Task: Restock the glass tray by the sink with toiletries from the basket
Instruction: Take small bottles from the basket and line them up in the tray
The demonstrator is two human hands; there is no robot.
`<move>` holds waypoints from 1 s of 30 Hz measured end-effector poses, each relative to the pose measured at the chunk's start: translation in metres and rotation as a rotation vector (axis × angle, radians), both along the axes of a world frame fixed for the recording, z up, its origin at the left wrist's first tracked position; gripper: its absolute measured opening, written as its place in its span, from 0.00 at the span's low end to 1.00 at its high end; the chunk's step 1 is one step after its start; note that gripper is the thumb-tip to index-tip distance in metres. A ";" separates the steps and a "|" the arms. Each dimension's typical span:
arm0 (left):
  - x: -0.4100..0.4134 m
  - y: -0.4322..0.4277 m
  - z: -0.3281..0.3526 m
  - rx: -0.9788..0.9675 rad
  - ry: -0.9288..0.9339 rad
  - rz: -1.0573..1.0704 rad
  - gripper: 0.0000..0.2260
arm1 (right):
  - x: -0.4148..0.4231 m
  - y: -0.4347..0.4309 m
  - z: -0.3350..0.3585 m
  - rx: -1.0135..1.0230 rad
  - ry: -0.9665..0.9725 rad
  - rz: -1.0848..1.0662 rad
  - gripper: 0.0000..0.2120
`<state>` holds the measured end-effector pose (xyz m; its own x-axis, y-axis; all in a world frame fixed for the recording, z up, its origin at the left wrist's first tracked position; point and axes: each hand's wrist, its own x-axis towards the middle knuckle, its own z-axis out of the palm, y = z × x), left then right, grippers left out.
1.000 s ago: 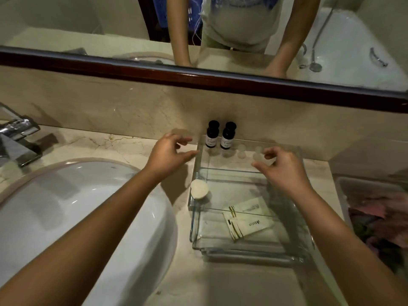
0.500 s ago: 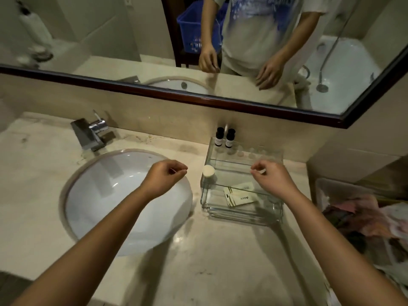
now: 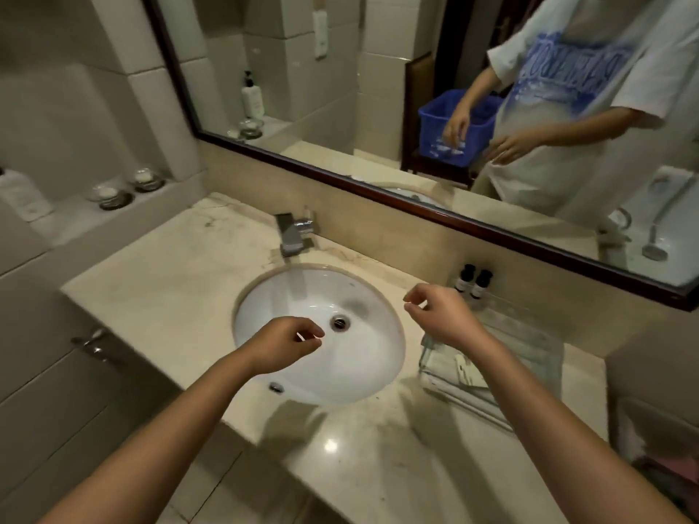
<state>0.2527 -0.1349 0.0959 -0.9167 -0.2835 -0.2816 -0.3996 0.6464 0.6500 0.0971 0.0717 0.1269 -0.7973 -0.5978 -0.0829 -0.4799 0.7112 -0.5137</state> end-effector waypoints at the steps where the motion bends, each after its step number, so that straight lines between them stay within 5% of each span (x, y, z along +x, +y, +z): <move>1: 0.021 -0.009 0.004 -0.014 0.002 0.030 0.08 | 0.014 -0.017 0.004 -0.005 0.016 0.052 0.09; 9: 0.260 -0.079 0.033 -0.232 -0.043 0.297 0.12 | 0.183 -0.156 0.024 -0.059 0.085 0.452 0.10; 19: 0.627 -0.060 0.038 -0.256 -0.171 1.083 0.10 | 0.484 -0.291 0.008 -0.022 0.054 1.111 0.10; 30: 0.795 0.044 0.009 -0.094 -0.289 1.696 0.11 | 0.728 -0.329 -0.013 0.002 0.067 1.717 0.16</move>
<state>1.0482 -0.0913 0.1049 0.4726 -0.8296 -0.2974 -0.7111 -0.5583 0.4274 0.8248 -0.2576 0.1134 0.7051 -0.7045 -0.0808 -0.6526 -0.6001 -0.4626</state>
